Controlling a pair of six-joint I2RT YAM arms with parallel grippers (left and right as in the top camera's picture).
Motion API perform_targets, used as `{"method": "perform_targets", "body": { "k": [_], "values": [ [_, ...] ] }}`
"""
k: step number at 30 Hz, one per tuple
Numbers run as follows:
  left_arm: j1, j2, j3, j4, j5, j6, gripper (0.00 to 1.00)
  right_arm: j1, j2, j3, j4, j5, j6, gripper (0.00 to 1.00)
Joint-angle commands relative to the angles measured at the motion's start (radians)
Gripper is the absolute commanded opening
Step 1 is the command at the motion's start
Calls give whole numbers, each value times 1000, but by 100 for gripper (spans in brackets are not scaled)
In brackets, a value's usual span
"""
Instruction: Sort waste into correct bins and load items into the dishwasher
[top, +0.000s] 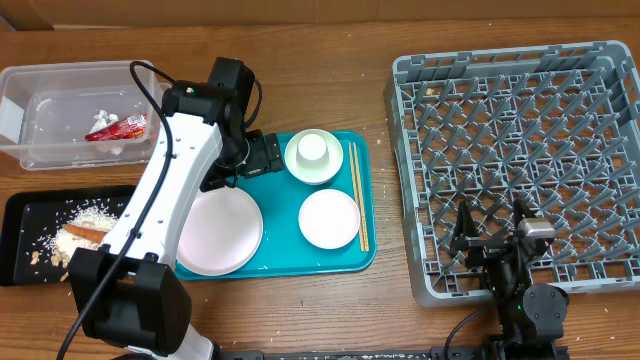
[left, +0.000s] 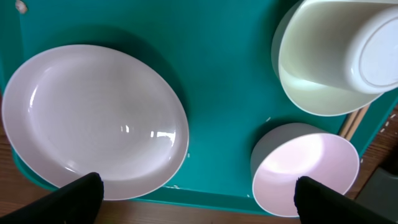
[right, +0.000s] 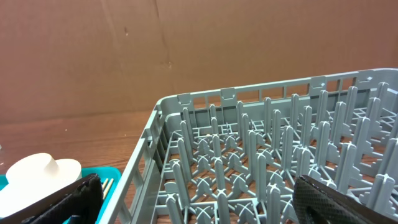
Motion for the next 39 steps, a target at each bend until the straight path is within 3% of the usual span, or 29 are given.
{"method": "perform_targets", "body": {
  "k": [1,7,11,15,30,39],
  "values": [
    [-2,2,-10,1,42,-22,100,-2,-5,-10,6,5,2,100],
    [-2,2,-10,1,26,-20,100,-2,-5,-10,6,5,2,100],
    [1,2,-10,-21,-116,31,100,-2,-5,-10,6,5,2,100],
    [42,2,-10,-52,-202,-31,100,-2,-5,-10,6,5,2,100],
    [523,2,-10,-139,-4,-78,100,-2,-5,-10,6,5,2,100],
    [637,2,-10,-142,-5,-82,100,-2,-5,-10,6,5,2,100]
  ]
}}
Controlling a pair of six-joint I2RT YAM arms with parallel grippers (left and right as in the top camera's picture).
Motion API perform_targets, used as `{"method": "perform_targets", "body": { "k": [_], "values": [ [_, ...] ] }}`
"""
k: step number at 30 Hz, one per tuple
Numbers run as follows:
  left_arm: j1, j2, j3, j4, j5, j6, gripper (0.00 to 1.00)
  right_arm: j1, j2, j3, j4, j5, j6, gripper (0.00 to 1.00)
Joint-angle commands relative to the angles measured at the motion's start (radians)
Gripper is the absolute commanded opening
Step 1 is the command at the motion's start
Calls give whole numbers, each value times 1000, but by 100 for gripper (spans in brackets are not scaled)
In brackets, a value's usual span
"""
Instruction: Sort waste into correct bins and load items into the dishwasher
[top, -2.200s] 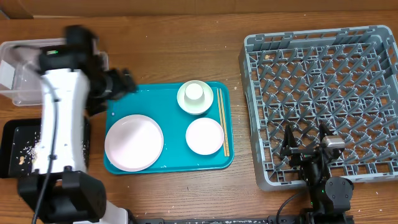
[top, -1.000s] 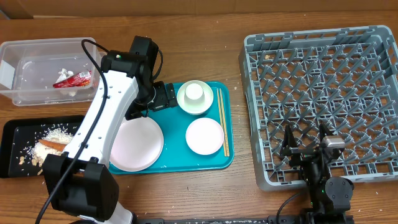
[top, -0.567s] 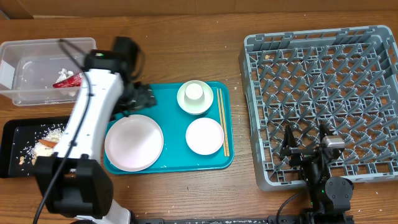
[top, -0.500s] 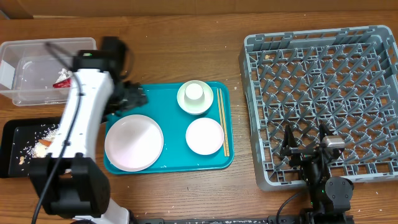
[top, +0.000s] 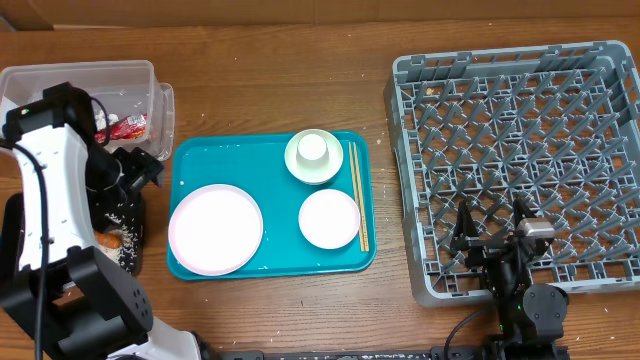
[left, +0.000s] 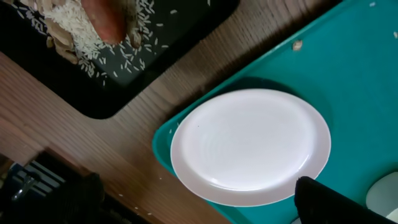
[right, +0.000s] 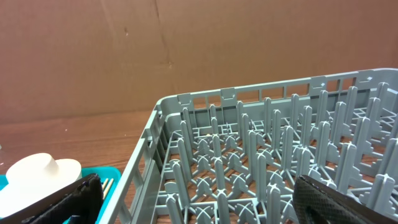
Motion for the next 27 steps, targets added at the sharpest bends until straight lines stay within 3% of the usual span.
{"method": "perform_targets", "body": {
  "k": [1,5,9,14,17,20,27],
  "values": [
    [45,2,-5,7,58,-14,100,-2,-5,-10,6,5,3,100],
    [72,2,-5,0,99,-13,100,-2,-5,-10,9,-11,3,100],
    [90,2,-5,6,97,-14,100,-2,-5,-10,29,-180,37,100],
    [88,2,-5,5,133,-14,100,-2,-5,-10,63,-586,305,100],
    [89,2,-5,6,123,-14,100,-2,-5,-10,120,-719,496,100],
    [89,2,-5,28,124,-14,100,-2,-5,-10,137,-739,691,100],
    [89,2,-5,72,123,-14,100,-2,-5,-10,158,-718,774,100]
  ]
}}
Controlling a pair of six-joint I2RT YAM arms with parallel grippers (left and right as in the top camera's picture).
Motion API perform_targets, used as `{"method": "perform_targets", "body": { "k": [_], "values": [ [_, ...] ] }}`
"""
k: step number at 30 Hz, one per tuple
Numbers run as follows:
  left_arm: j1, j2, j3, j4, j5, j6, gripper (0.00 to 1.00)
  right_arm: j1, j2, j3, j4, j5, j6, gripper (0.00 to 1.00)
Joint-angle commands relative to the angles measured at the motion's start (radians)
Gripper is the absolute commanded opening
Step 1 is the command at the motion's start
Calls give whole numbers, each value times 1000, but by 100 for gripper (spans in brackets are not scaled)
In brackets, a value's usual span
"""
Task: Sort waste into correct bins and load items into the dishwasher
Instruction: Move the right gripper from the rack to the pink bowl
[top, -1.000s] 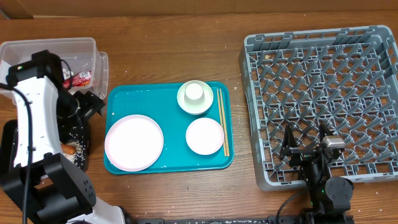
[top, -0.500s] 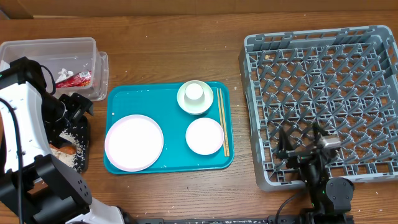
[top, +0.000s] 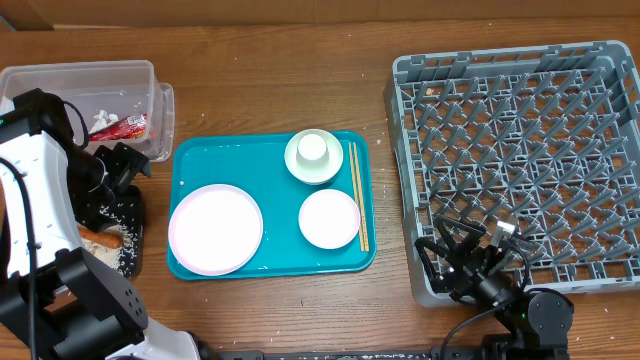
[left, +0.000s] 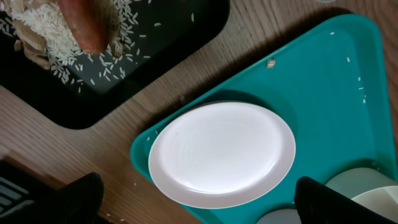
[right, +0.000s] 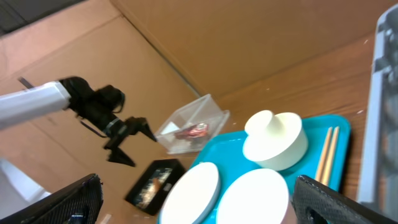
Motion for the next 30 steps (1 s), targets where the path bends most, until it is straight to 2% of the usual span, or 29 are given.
{"method": "perform_targets", "body": {
  "k": [1,4,14,18,30],
  "values": [
    [4,2,-5,20,8,-13,100,-2,-5,-10,35,-33,125,100],
    [4,2,-5,29,8,-12,100,-2,-5,-2,84,-65,135,100],
    [4,2,-5,29,8,-12,100,-2,27,183,25,-75,118,100],
    [4,2,-5,29,8,-12,100,-2,101,288,-82,-76,54,100],
    [4,2,-5,29,8,-12,100,0,520,712,-508,-89,-252,100]
  ]
}}
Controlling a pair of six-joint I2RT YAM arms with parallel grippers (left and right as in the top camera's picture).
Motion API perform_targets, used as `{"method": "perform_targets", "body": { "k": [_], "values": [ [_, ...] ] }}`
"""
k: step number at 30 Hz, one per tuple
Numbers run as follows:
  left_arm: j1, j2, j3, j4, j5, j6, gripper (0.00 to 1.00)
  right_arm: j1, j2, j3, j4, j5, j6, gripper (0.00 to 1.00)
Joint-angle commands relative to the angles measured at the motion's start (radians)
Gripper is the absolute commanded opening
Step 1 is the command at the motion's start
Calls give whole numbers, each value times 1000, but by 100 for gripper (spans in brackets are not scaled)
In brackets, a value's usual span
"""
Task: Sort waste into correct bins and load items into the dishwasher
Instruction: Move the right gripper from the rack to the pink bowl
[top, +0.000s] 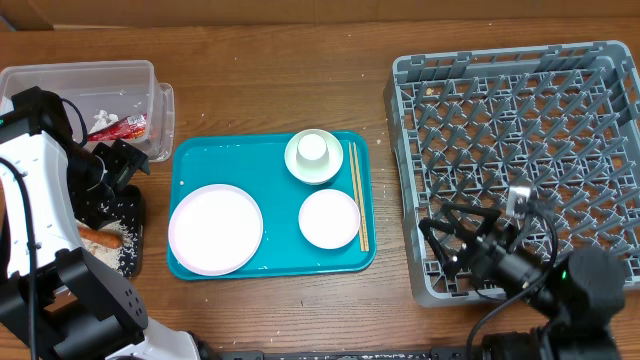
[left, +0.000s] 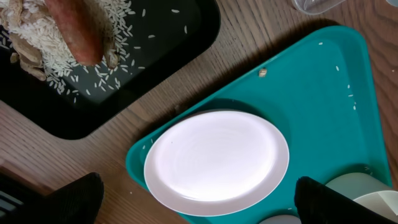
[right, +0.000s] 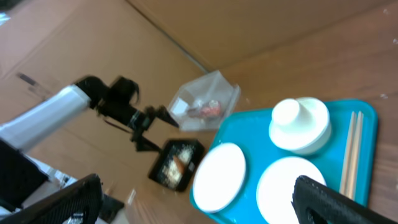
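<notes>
A teal tray (top: 275, 160) holds a white plate (top: 215, 228), a small white bowl (top: 329, 218), an upturned pale bowl (top: 313, 156) and chopsticks (top: 357, 195). In the left wrist view the plate (left: 216, 163) lies below, with the rice and sausage in the black tray (left: 155, 43) at the upper left. My left gripper (top: 122, 162) hangs open and empty between the clear bin (top: 60, 80) and the black tray (top: 128, 215). My right gripper (top: 450, 245) is open and empty at the front left corner of the grey dish rack (top: 520, 150), facing the tray (right: 367, 118).
A red wrapper (top: 118, 126) lies in the clear bin. The black tray holds rice and a sausage (top: 98, 237). Bare wood lies between the teal tray and the rack. Cardboard walls stand behind the table.
My right arm has risen and shifted right by the rack's front corner, so its view looks down on the tray from higher. The left gripper has barely moved. Both stay open.
My left gripper was open over the teal tray beside the upturned bowl, then at the far left by the clear bin and black tray, where it has stayed. My right gripper faced the rack at first, then had turned toward the tray, and now stands higher.
</notes>
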Motion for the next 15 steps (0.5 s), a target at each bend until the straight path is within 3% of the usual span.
{"method": "perform_targets", "body": {
  "k": [1,7,15],
  "values": [
    [4,2,-4,1,8,-12,100,4,109,134,-69,7,-123,100],
    [4,2,-4,1,8,-13,100,137,282,256,-177,199,-154,100],
    [4,2,-4,1,8,-13,100,546,547,402,-266,608,-131,100]
  ]
}}
